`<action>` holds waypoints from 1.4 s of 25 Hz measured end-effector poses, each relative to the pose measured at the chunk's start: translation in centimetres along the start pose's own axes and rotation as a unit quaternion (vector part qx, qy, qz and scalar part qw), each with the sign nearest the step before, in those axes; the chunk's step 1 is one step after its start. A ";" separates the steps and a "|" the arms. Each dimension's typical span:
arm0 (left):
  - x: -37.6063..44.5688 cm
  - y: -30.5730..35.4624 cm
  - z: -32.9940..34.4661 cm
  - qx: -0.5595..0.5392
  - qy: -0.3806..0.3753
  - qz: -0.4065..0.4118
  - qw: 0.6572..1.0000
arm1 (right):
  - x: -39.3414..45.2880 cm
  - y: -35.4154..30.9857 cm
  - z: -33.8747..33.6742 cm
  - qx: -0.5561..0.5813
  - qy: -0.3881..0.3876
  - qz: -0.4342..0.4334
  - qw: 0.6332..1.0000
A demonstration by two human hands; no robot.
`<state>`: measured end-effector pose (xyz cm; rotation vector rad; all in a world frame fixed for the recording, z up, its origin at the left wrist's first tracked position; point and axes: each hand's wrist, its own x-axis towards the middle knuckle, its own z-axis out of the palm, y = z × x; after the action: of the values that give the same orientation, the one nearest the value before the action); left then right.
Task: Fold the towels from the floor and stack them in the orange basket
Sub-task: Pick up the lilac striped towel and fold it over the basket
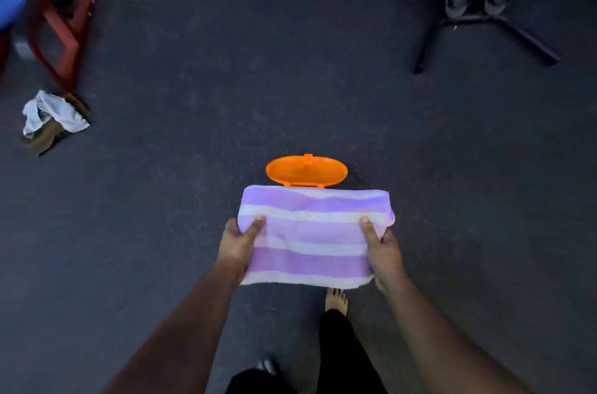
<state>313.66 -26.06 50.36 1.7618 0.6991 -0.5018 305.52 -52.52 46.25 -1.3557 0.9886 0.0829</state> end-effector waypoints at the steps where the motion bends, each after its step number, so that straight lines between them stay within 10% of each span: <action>1: 2.1 -1.1 1.3 -0.002 0.012 0.000 1.000 | 2.5 1.2 0.5 -0.006 0.004 0.011 1.000; 15: 40.4 -26.4 11.7 0.022 0.004 -0.065 0.998 | 35.2 28.5 12.4 -0.192 0.064 -0.025 0.979; 24: 49.0 -32.3 14.9 0.314 -0.025 -0.050 0.948 | 40.7 34.6 14.9 -0.385 0.110 0.046 0.915; 30: 49.4 -31.4 16.4 0.626 -0.191 0.109 0.748 | 41.2 34.1 18.3 -0.657 -0.095 -0.093 0.742; 35: 51.6 -38.7 18.2 0.727 -0.143 0.362 0.566 | 44.8 41.1 17.3 -0.762 -0.138 -0.244 0.584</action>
<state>325.53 -24.92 -15.56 3.0530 -1.1362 -0.8148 318.71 -48.17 -15.39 -3.0172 -0.0340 0.8633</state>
